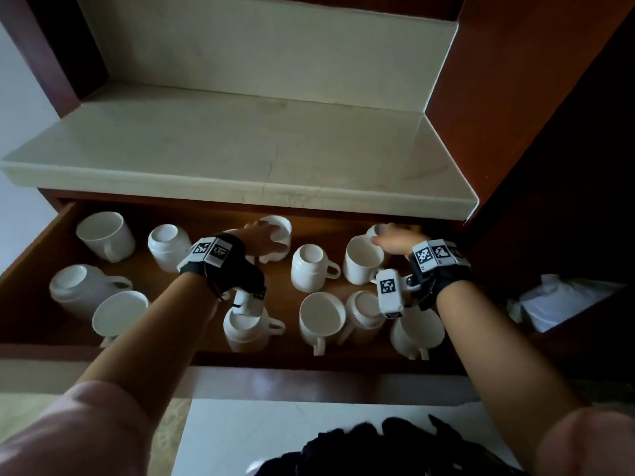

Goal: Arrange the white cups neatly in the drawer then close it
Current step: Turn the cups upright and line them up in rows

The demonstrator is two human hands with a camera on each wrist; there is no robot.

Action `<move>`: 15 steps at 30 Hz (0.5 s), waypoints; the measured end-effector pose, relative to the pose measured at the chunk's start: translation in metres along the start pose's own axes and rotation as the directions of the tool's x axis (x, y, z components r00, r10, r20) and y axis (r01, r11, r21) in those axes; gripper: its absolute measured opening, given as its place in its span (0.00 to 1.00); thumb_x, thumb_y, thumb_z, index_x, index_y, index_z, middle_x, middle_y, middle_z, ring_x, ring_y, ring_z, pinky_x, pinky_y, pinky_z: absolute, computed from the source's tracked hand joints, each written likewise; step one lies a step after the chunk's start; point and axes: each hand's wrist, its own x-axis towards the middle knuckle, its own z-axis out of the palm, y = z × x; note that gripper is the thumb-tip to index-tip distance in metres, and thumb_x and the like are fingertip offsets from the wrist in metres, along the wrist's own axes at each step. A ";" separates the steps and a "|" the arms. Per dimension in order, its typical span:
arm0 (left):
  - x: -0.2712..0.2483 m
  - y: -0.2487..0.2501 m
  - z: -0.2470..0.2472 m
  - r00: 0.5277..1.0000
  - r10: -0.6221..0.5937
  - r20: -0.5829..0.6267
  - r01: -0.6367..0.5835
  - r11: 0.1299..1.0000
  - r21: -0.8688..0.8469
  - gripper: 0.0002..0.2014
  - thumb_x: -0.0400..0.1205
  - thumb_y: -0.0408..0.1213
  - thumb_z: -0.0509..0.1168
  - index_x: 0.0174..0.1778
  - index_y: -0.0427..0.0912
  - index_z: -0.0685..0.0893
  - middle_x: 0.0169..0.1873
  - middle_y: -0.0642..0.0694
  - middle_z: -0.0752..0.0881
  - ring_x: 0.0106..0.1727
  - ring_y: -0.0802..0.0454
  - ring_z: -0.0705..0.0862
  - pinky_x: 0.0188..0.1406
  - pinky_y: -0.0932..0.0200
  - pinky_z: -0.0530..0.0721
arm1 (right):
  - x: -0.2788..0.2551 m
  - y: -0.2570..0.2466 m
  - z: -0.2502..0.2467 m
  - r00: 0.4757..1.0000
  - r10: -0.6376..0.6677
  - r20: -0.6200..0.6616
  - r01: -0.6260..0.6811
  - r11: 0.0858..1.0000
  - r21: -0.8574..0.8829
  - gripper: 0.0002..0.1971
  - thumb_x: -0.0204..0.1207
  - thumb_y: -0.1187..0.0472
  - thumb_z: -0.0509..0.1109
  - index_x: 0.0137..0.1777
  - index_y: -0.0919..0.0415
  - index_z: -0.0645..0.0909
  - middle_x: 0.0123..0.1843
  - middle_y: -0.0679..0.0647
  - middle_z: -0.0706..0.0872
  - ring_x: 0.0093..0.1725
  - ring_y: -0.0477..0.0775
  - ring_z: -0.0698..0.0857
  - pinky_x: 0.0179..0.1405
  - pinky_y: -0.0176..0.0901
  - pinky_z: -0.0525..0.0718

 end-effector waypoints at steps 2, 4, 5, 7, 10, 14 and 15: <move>0.006 -0.003 0.006 0.999 -0.009 -0.042 0.010 1.000 0.026 0.37 0.82 0.53 0.63 0.83 0.45 0.57 0.83 0.40 0.55 0.82 0.39 0.55 0.80 0.45 0.58 | 0.017 0.008 0.007 1.000 0.031 0.002 -0.031 0.995 0.094 0.27 0.84 0.52 0.58 0.77 0.69 0.67 0.76 0.65 0.72 0.73 0.65 0.73 0.70 0.51 0.70; 0.012 -0.008 0.013 0.999 -0.002 -0.051 0.001 1.000 -0.008 0.38 0.81 0.52 0.65 0.84 0.47 0.53 0.84 0.42 0.51 0.83 0.39 0.53 0.80 0.43 0.56 | 0.027 0.013 0.011 0.998 0.063 -0.005 -0.062 0.989 0.136 0.28 0.84 0.51 0.57 0.78 0.70 0.65 0.77 0.66 0.69 0.76 0.65 0.68 0.73 0.50 0.67; 0.015 -0.010 0.018 0.999 -0.005 -0.053 0.004 1.000 -0.019 0.39 0.81 0.51 0.65 0.84 0.47 0.52 0.84 0.42 0.50 0.83 0.38 0.52 0.80 0.42 0.56 | 0.031 0.014 0.014 0.996 0.087 -0.002 -0.086 0.984 0.154 0.31 0.85 0.49 0.56 0.80 0.71 0.59 0.81 0.66 0.63 0.79 0.65 0.64 0.75 0.50 0.63; 0.018 -0.014 0.024 0.999 -0.028 -0.044 0.028 1.000 0.005 0.41 0.81 0.53 0.65 0.84 0.48 0.49 0.84 0.41 0.48 0.83 0.38 0.51 0.80 0.37 0.53 | 0.036 0.011 0.019 0.990 0.136 0.022 -0.138 0.967 0.213 0.37 0.85 0.46 0.54 0.83 0.70 0.45 0.84 0.66 0.49 0.83 0.64 0.54 0.79 0.51 0.56; 0.024 -0.018 0.028 1.000 -0.028 -0.009 0.028 0.997 0.067 0.43 0.80 0.56 0.63 0.84 0.52 0.44 0.84 0.43 0.43 0.84 0.41 0.44 0.79 0.31 0.46 | 0.049 0.008 0.023 0.979 0.203 0.022 -0.200 0.933 0.299 0.41 0.84 0.43 0.53 0.83 0.67 0.38 0.85 0.65 0.41 0.84 0.64 0.49 0.80 0.53 0.54; 0.027 -0.020 0.027 1.000 0.020 0.021 -0.022 0.996 0.089 0.45 0.79 0.57 0.64 0.83 0.57 0.40 0.83 0.44 0.38 0.84 0.40 0.41 0.78 0.29 0.43 | 0.060 0.009 0.027 0.975 0.217 0.042 -0.218 0.918 0.331 0.32 0.84 0.45 0.54 0.80 0.67 0.59 0.73 0.65 0.74 0.71 0.64 0.75 0.68 0.48 0.71; 0.027 -0.021 0.027 0.999 0.035 0.024 -0.037 0.994 0.101 0.45 0.79 0.58 0.65 0.83 0.58 0.40 0.83 0.44 0.38 0.84 0.39 0.41 0.78 0.28 0.43 | 0.061 0.009 0.028 0.976 0.219 0.016 -0.212 0.919 0.332 0.32 0.82 0.43 0.56 0.78 0.65 0.64 0.70 0.64 0.78 0.67 0.63 0.78 0.65 0.48 0.74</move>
